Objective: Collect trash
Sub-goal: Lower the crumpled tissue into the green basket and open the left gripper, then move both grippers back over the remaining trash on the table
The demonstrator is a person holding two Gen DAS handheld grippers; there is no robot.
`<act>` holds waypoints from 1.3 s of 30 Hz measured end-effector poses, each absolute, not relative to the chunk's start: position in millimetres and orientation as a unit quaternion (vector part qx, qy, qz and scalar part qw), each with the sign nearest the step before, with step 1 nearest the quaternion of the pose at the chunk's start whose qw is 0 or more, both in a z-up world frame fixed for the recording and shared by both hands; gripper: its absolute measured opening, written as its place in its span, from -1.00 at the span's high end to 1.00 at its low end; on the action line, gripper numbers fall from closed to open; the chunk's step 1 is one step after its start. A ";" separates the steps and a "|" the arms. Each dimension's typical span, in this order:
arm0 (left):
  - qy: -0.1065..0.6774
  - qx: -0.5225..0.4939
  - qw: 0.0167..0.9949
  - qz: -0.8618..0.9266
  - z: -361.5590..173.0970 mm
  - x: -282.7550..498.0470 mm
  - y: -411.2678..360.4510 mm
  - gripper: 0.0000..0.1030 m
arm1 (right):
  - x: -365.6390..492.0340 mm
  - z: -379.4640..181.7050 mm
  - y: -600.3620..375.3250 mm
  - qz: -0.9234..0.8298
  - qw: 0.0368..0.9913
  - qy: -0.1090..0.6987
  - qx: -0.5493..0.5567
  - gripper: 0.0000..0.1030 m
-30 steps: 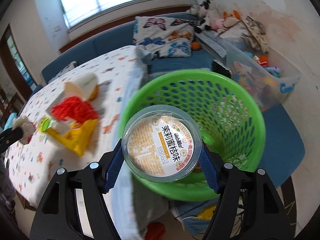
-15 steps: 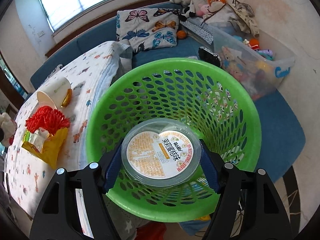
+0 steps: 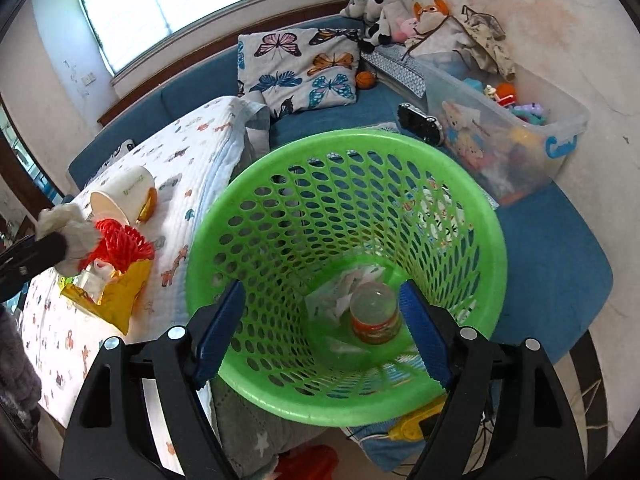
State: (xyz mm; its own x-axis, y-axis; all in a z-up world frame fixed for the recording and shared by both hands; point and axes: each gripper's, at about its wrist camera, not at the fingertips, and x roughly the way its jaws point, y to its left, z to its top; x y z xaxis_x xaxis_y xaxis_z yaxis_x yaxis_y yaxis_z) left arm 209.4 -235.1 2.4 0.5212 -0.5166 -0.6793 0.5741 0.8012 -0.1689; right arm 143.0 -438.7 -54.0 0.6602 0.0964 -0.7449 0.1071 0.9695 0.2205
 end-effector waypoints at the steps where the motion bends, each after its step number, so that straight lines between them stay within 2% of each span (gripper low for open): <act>1: 0.378 0.043 0.869 -0.316 1.1 211.0 -240.2 0.10 | 141.2 -53.7 -440.6 -0.004 0.903 0.411 0.125 -0.53; 25: 0.421 0.072 0.843 -0.325 -30.4 236.0 -310.3 0.00 | 114.1 -51.5 -454.9 -0.010 0.903 0.404 0.146 -0.54; 29: 0.422 0.071 0.841 -0.332 -30.7 236.3 -315.6 -0.12 | 112.1 -51.8 -454.4 -0.009 0.903 0.403 0.146 -0.54; 31: 0.422 0.067 0.840 -0.334 -30.6 236.3 -316.5 -0.26 | 111.5 -51.8 -454.2 -0.009 0.904 0.402 0.146 -0.54; 39: 0.412 0.052 0.843 -0.341 -26.0 230.8 -305.0 -0.28 | 107.6 -50.3 -451.0 -0.008 0.905 0.401 0.144 -0.54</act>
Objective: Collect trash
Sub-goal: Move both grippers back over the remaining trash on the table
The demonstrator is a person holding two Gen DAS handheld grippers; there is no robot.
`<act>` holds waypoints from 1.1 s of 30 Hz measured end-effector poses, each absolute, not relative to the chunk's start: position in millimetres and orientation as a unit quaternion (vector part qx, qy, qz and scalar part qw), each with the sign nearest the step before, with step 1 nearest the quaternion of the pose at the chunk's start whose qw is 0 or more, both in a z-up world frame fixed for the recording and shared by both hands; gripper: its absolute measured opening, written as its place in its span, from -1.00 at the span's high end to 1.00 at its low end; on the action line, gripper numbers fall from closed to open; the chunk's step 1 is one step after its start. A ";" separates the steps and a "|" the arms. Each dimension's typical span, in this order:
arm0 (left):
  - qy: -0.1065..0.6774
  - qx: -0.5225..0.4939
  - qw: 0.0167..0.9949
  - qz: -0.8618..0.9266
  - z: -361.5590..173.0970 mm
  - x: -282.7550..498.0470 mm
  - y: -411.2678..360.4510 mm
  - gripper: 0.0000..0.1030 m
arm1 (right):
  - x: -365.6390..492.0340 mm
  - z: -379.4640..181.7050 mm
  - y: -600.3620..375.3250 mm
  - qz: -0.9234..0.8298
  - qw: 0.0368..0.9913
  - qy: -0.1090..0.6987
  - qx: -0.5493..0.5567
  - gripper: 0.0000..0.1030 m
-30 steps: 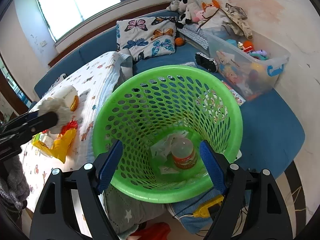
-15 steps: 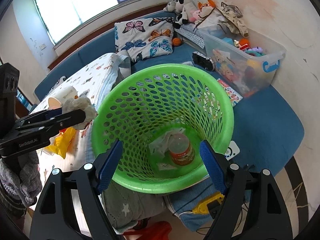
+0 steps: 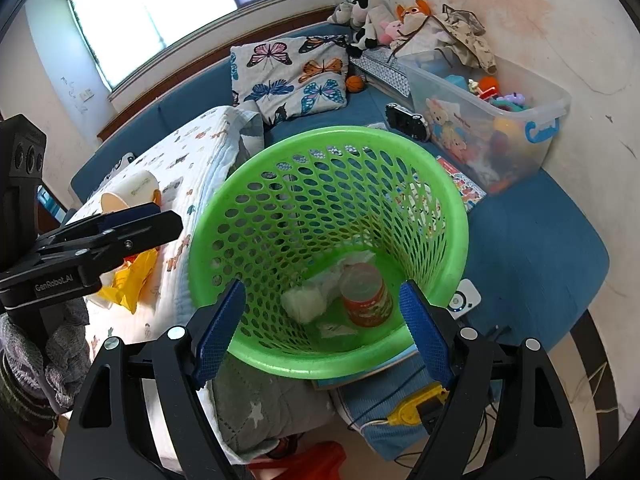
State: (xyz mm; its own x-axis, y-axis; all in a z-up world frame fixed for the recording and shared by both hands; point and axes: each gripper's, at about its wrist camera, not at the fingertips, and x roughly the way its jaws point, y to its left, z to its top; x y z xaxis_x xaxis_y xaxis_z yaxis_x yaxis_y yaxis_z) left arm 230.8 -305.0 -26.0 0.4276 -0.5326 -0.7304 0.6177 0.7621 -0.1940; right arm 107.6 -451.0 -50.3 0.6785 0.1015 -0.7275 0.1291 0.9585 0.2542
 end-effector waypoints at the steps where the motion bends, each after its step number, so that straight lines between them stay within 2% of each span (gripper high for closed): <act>1: 0.411 0.050 0.844 -0.340 -25.0 230.1 -302.5 -0.28 | 106.8 -49.6 -449.5 -0.007 0.905 0.401 0.143 -0.54; 12: 0.396 0.036 0.864 -0.309 -13.8 213.0 -253.6 -0.28 | 108.9 -41.0 -424.3 0.019 0.909 0.396 0.128 -0.58; 33: 0.383 -0.048 0.902 -0.191 -6.6 198.0 -107.8 -0.29 | 133.1 -40.4 -324.9 0.125 0.903 0.405 0.073 -0.66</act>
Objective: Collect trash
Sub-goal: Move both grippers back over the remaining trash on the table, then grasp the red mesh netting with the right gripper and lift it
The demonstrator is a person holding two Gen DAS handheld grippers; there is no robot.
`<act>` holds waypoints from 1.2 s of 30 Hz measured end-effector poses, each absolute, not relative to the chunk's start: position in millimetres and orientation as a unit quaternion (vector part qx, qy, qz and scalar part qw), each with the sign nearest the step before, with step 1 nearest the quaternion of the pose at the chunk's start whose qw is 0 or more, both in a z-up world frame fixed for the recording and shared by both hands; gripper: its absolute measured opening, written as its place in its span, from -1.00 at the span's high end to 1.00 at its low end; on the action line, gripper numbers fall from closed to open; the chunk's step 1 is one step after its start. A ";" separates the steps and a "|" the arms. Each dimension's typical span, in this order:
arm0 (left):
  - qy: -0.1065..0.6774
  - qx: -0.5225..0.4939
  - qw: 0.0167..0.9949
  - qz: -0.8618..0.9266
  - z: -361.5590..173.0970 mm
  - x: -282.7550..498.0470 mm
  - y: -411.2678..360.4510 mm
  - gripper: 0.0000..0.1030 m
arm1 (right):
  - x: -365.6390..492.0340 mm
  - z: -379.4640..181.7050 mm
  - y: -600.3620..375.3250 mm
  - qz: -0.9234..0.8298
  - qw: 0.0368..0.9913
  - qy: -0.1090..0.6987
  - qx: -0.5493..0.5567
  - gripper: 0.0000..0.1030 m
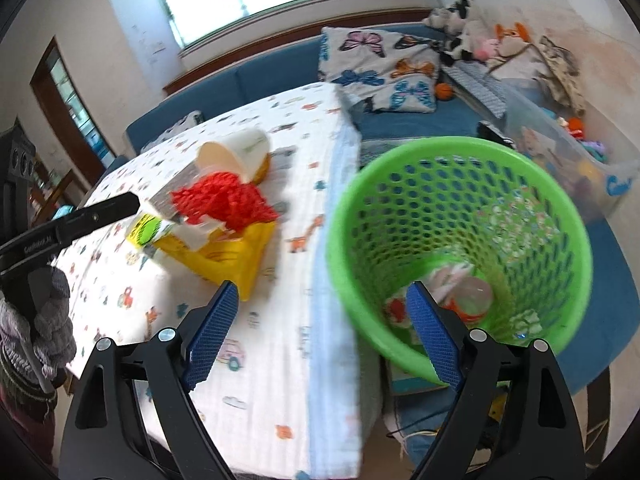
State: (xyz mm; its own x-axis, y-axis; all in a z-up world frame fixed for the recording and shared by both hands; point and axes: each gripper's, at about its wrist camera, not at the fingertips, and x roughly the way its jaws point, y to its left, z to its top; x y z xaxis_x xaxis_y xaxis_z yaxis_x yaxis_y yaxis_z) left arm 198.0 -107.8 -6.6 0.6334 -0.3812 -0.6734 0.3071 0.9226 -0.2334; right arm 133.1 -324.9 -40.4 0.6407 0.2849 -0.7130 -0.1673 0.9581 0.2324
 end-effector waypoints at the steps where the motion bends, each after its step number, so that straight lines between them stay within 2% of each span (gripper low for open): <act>1: 0.384 -0.054 0.903 -0.184 -6.8 197.8 -100.8 -0.29 | 134.6 -41.2 -320.8 0.129 0.902 0.406 0.070 -0.66; 19: 0.396 -0.098 0.905 -0.122 -29.3 178.7 -29.3 -0.31 | 195.2 -31.1 -245.8 0.191 0.893 0.405 0.033 -0.67; 36: 0.415 -0.122 0.896 -0.102 -49.9 177.0 -1.7 -0.31 | 249.9 -61.4 -220.0 0.202 0.880 0.431 -0.007 -0.66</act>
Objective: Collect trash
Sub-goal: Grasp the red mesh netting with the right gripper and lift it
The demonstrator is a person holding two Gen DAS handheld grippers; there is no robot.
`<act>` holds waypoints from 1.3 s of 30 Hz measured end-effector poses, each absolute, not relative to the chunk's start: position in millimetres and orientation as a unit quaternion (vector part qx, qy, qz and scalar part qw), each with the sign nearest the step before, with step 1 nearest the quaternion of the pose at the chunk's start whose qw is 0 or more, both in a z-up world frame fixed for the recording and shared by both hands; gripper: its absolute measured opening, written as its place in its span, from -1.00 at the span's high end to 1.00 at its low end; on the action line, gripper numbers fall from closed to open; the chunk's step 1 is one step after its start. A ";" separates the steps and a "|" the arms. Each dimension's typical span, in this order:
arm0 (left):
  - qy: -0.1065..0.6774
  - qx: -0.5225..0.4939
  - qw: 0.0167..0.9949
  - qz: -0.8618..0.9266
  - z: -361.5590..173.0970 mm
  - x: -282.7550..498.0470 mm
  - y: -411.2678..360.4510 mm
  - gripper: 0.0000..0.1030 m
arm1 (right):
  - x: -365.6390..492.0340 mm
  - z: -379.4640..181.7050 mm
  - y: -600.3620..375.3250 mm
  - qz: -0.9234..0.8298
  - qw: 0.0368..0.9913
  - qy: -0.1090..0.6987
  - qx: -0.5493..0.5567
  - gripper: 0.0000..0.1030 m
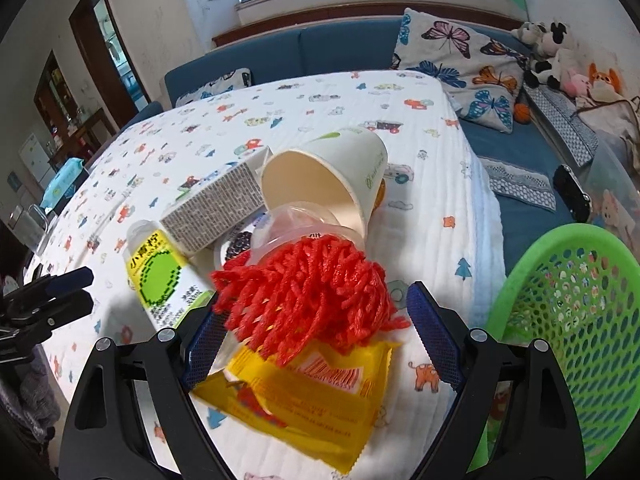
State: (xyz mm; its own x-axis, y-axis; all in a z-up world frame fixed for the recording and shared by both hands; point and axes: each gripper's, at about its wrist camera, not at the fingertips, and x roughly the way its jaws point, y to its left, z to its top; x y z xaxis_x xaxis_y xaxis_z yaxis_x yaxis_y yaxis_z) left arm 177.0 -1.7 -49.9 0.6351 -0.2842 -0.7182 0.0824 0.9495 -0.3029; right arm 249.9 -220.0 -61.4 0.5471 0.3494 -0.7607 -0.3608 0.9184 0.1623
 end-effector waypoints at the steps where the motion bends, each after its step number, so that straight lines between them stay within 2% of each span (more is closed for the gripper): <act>1: 0.416 -0.122 0.895 -0.102 -50.5 176.9 -2.5 -0.31 | 251.2 -63.3 -220.2 0.201 0.878 0.433 -0.008 -0.65; 6: 0.420 -0.124 0.893 -0.102 -54.2 179.1 -3.1 -0.31 | 249.5 -64.6 -220.4 0.209 0.876 0.434 -0.009 -0.33; 10: 0.421 -0.122 0.892 -0.104 -55.2 179.6 -6.2 -0.31 | 245.9 -62.0 -223.2 0.213 0.877 0.430 -0.001 -0.16; 12: 0.421 -0.121 0.893 -0.105 -54.4 179.9 -7.5 -0.31 | 241.8 -59.7 -226.0 0.219 0.876 0.429 0.004 0.03; 14: 0.420 -0.121 0.893 -0.106 -53.9 179.9 -8.9 -0.31 | 237.5 -57.3 -228.2 0.219 0.878 0.426 0.005 0.05; 17: 0.421 -0.119 0.893 -0.109 -54.4 179.4 -11.8 -0.31 | 231.5 -54.7 -231.9 0.221 0.878 0.423 0.010 0.22; 30: 0.415 -0.104 0.894 -0.137 -46.3 171.4 -33.3 -0.31 | 204.3 -22.7 -255.9 0.224 0.893 0.387 0.046 0.26; 39: 0.409 -0.070 0.887 -0.202 -41.1 161.3 -77.0 -0.31 | 186.1 -7.5 -280.7 0.203 0.905 0.369 0.056 0.26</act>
State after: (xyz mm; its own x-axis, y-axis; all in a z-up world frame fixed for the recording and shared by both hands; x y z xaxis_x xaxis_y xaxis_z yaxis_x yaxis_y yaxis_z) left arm 161.3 -77.0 -41.1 0.5833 -0.4152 -0.6981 0.3014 0.9087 -0.2887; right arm 186.1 -280.7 -7.5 0.6447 0.4091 -0.6457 -0.3259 0.9112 0.2518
